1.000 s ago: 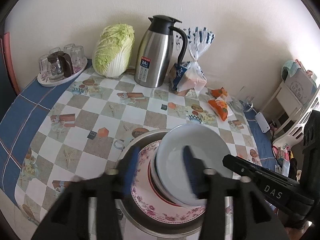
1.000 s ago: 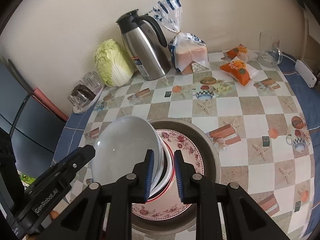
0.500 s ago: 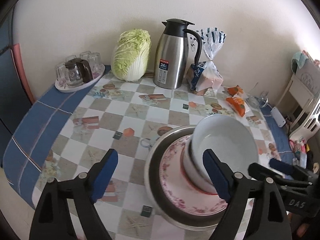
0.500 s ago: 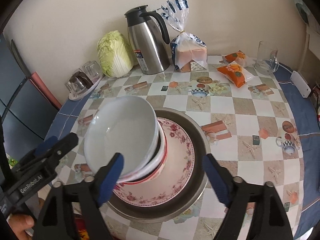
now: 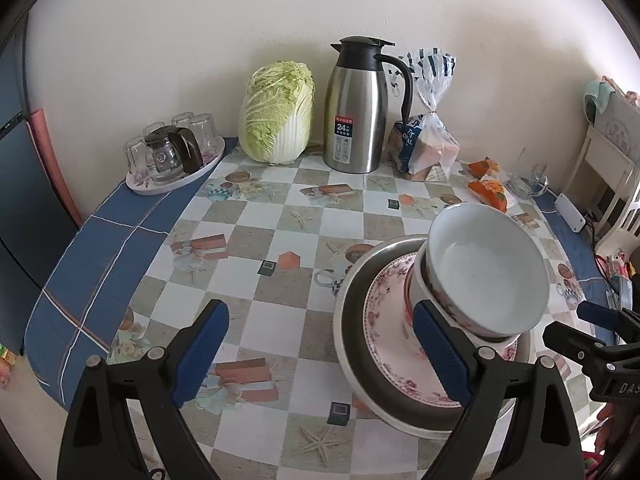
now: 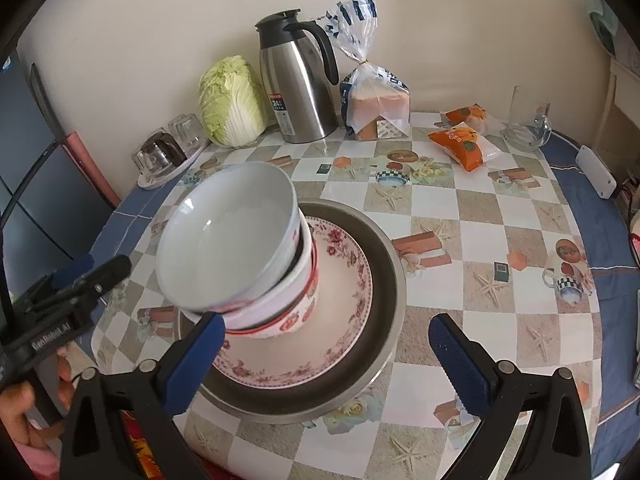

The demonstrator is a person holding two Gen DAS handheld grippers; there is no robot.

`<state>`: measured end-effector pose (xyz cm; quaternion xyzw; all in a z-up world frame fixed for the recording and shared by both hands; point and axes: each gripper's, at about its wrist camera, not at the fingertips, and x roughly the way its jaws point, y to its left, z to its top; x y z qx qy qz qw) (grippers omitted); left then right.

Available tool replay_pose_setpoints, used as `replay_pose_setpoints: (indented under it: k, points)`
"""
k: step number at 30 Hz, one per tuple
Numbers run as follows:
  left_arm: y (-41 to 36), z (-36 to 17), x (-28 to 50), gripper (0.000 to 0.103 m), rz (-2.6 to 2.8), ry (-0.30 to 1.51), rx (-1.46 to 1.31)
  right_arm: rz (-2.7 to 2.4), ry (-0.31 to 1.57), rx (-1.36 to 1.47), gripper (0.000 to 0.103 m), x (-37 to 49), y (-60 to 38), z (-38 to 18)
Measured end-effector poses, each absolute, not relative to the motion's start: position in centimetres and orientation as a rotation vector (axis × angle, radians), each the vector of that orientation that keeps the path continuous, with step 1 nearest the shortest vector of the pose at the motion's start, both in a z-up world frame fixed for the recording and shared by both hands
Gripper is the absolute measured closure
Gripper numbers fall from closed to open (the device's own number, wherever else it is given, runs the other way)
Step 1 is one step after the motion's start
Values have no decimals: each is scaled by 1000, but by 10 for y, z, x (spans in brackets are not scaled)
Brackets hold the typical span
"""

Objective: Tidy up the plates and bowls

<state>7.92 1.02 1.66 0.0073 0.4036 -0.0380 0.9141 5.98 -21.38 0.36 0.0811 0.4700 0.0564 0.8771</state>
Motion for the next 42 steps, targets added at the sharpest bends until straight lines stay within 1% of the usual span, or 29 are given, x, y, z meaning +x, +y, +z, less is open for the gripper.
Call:
replay_pose_setpoints:
  k: [7,19,42]
  points:
    - [19,8,75,10,-71,826,102,110,1004,145,0,54,-216,-5]
    - [40,-12,77,10,-116,872,132,123,1040,98,0,48,-214,-18]
    - [1,-42,84,10,-259,964,271,136,1101,66,0,59,-209,-43]
